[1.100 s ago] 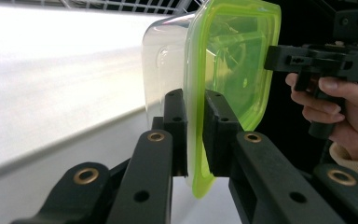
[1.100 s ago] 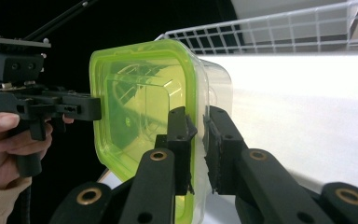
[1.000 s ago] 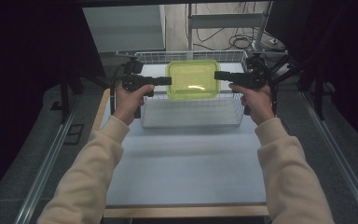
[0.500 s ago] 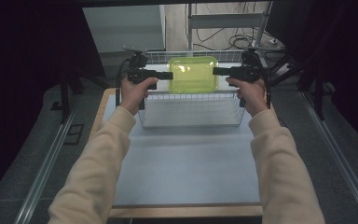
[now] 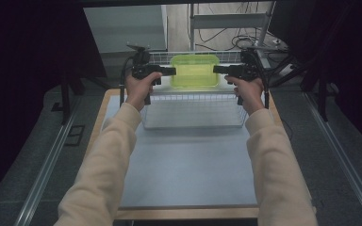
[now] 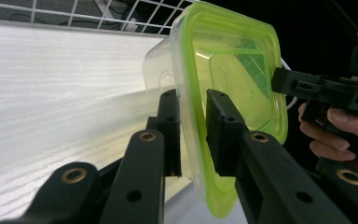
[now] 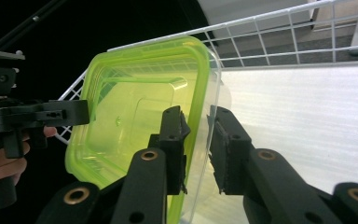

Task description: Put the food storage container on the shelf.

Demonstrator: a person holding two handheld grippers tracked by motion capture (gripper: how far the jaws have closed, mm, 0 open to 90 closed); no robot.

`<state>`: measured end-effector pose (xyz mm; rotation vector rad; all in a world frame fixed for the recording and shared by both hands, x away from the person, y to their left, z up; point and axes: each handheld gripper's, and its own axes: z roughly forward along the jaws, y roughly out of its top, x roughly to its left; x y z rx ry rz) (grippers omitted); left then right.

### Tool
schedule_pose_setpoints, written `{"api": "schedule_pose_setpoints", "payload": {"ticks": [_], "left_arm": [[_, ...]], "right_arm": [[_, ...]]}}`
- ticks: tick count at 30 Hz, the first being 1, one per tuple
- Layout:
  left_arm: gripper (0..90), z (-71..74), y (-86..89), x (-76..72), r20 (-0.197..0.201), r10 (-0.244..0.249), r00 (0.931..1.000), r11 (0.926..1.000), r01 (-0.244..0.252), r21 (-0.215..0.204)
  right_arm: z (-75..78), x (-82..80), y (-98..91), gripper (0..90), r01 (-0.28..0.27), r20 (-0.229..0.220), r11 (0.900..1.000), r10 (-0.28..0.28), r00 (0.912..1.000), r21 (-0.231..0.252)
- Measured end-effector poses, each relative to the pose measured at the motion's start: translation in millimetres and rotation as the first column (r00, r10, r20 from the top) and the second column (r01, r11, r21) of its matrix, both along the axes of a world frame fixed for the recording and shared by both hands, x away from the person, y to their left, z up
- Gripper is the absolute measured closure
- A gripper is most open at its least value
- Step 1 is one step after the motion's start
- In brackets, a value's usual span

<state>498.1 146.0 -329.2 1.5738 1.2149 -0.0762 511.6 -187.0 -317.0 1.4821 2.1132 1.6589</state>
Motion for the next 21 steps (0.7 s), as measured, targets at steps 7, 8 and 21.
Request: {"api": "schedule_pose_setpoints", "payload": {"ticks": [7, 8, 21], "left_arm": [[70.4, -7.3, -0.4, 6.7, -0.006, 0.008, 1.0, 1.0, -0.008, -0.003], [69.8, -8.9, -1.0, 7.7, -0.006, 0.01, 0.9999, 0.9999, -0.01, -0.005], [28.0, -8.0, 0.0, 4.2, 0.051, 0.064, 0.9966, 0.9974, -0.066, 0.028]], "right_arm": [[-6.1, 4.3, 1.7, 69.7, 0.022, -0.012, 0.9996, -0.022, 0.9997, -0.02], [-7.0, 4.7, 2.0, 68.7, 0.028, -0.012, 0.9994, -0.028, 0.9995, -0.02], [-3.8, -3.8, 2.7, 45.5, 0.059, 0.054, 0.9926, -0.053, 0.9971, -0.106]]}}
